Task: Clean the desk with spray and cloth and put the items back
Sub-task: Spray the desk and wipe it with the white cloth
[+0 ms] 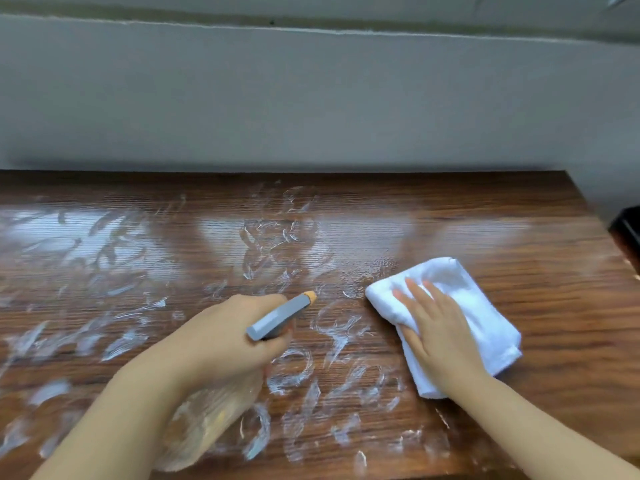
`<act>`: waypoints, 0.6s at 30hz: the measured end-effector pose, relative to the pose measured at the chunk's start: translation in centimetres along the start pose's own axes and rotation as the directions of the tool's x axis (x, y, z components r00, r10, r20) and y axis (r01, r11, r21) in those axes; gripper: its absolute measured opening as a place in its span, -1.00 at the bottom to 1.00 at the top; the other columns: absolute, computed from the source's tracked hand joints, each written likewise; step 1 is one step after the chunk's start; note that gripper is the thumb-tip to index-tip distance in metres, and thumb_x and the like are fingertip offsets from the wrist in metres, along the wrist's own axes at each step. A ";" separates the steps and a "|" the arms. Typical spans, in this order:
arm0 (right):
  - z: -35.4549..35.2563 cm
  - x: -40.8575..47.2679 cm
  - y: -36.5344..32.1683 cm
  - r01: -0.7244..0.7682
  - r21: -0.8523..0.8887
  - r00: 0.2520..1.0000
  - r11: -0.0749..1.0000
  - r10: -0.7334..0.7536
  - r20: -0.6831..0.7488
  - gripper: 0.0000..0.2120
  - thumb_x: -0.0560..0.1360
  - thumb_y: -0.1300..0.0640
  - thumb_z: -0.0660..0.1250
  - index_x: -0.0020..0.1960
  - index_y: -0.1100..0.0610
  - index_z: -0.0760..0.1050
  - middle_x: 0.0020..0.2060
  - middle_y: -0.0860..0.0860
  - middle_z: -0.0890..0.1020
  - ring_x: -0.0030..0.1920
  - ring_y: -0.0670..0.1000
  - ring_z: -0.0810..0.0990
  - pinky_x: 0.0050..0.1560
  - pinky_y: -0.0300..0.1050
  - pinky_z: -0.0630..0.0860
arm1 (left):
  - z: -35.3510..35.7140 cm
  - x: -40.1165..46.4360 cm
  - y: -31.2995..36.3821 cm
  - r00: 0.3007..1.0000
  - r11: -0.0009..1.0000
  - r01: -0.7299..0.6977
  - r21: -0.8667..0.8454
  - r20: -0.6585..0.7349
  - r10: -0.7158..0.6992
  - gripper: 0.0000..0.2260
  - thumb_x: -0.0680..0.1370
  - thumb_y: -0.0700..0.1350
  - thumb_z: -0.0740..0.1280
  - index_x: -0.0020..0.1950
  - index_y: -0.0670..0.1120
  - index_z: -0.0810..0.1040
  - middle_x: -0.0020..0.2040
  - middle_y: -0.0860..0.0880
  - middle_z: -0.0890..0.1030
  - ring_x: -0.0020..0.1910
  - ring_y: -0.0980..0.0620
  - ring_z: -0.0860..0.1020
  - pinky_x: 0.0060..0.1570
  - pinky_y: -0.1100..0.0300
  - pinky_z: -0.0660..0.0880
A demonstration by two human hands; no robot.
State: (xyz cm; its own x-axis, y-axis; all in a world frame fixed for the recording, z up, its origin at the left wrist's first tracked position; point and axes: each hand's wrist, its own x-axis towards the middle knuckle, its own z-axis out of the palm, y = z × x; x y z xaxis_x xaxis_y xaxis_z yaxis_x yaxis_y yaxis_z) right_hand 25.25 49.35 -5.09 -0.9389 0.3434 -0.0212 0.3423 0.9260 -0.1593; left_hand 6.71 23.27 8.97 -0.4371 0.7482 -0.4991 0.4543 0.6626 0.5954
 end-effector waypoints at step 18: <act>-0.8 12.8 0.7 -0.069 -0.025 0.998 0.997 0.070 0.013 -0.53 0.63 -0.07 0.04 0.50 0.03 0.23 0.52 0.03 0.22 0.51 0.16 0.15 0.45 0.13 0.08 | 1.1 -0.5 0.0 0.998 0.987 0.030 -0.160 -0.049 -0.038 -0.91 0.57 0.10 0.31 0.04 0.16 0.54 -0.08 0.06 0.68 -0.21 0.09 0.69 0.02 -0.11 0.59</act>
State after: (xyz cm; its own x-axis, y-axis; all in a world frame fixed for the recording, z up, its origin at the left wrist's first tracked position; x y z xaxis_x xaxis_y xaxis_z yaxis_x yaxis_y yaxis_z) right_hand 13.53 54.55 -4.65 -0.9132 0.4050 -0.0447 0.4072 0.9036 -0.1331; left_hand 7.76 22.96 8.54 -0.4915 0.7200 -0.4900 0.3111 0.6706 0.6734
